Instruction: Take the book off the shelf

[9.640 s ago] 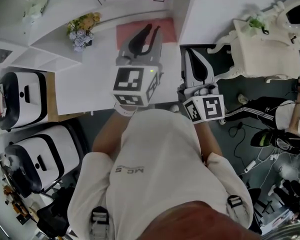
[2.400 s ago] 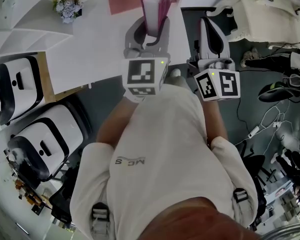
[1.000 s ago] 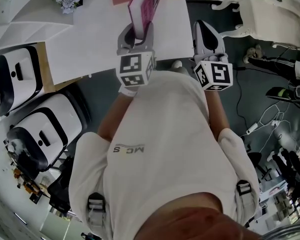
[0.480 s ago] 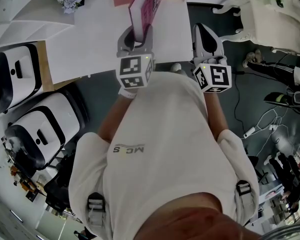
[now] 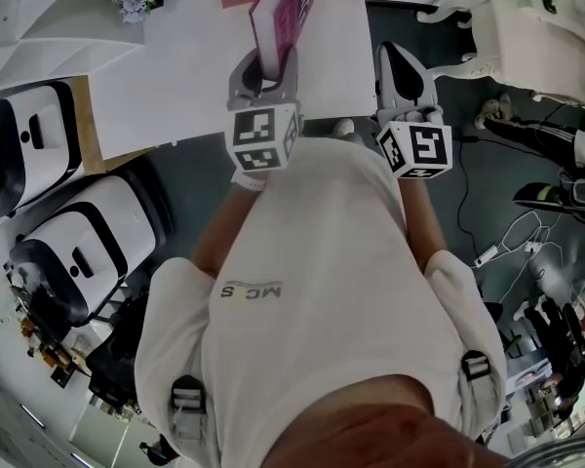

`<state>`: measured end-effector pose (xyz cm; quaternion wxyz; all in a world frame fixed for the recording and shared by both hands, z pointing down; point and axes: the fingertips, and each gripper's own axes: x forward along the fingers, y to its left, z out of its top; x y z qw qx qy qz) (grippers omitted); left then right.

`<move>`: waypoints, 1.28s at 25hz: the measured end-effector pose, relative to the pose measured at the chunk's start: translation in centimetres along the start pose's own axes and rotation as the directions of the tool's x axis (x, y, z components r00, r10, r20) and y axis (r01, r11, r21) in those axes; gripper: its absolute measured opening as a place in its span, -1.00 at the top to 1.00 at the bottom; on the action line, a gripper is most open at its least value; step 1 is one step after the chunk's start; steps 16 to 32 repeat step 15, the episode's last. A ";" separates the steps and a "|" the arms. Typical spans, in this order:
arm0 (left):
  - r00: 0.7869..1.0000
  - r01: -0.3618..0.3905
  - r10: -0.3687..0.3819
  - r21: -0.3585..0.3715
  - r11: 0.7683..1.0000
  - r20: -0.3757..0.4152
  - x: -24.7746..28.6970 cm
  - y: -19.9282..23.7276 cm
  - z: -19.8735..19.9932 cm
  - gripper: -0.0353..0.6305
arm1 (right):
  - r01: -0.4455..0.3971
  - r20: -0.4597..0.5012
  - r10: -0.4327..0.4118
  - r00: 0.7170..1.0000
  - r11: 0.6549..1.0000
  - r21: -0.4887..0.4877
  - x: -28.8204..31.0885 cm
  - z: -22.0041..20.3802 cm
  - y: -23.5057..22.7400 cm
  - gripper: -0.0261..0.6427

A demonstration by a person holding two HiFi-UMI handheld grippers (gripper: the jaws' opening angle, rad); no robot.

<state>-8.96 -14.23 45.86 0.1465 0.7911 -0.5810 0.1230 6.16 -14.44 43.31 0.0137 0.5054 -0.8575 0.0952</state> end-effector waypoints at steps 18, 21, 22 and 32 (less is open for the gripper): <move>1.000 0.007 -0.007 -0.007 1.000 0.011 0.0 -0.2 0.6 0.48 | -0.008 0.009 0.008 1.000 1.000 -0.010 0.1 0.6 0.2 0.93; 1.000 0.007 -0.007 -0.007 1.000 0.011 0.0 -0.2 0.6 0.48 | -0.008 0.009 0.008 1.000 1.000 -0.010 0.1 0.6 0.2 0.93; 1.000 0.007 -0.007 -0.007 1.000 0.011 0.0 -0.2 0.6 0.48 | -0.008 0.009 0.008 1.000 1.000 -0.010 0.1 0.6 0.2 0.93; 1.000 0.007 -0.007 -0.007 1.000 0.011 0.0 -0.2 0.6 0.48 | -0.008 0.009 0.008 1.000 1.000 -0.010 0.1 0.6 0.2 0.93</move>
